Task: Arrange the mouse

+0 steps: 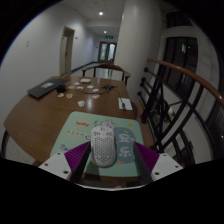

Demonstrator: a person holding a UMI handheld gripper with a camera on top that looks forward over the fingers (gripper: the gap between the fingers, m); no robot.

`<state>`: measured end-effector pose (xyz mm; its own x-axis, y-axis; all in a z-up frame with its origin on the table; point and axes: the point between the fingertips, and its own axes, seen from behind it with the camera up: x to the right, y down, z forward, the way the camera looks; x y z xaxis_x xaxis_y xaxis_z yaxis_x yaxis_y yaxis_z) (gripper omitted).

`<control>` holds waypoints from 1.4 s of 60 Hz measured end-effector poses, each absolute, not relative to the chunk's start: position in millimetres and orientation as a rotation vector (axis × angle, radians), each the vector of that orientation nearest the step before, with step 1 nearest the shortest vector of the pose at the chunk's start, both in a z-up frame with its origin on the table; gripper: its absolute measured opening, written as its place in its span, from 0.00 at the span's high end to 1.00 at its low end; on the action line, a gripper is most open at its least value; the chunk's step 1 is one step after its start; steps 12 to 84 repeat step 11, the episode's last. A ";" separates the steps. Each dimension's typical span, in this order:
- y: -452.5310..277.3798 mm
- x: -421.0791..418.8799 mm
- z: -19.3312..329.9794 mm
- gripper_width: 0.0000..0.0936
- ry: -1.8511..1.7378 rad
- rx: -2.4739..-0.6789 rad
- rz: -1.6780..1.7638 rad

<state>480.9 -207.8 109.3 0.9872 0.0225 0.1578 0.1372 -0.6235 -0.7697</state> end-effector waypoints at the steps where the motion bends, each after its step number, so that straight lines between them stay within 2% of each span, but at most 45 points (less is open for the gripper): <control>1: -214.1 483.2 114.4 0.08 -0.106 -2.234 -0.158; 8: -262.2 497.0 142.9 0.09 -0.085 -2.234 -0.032; 11: -291.1 511.3 143.6 0.08 -0.057 -2.238 -0.004; 84: -291.1 511.3 143.6 0.08 -0.057 -2.238 -0.004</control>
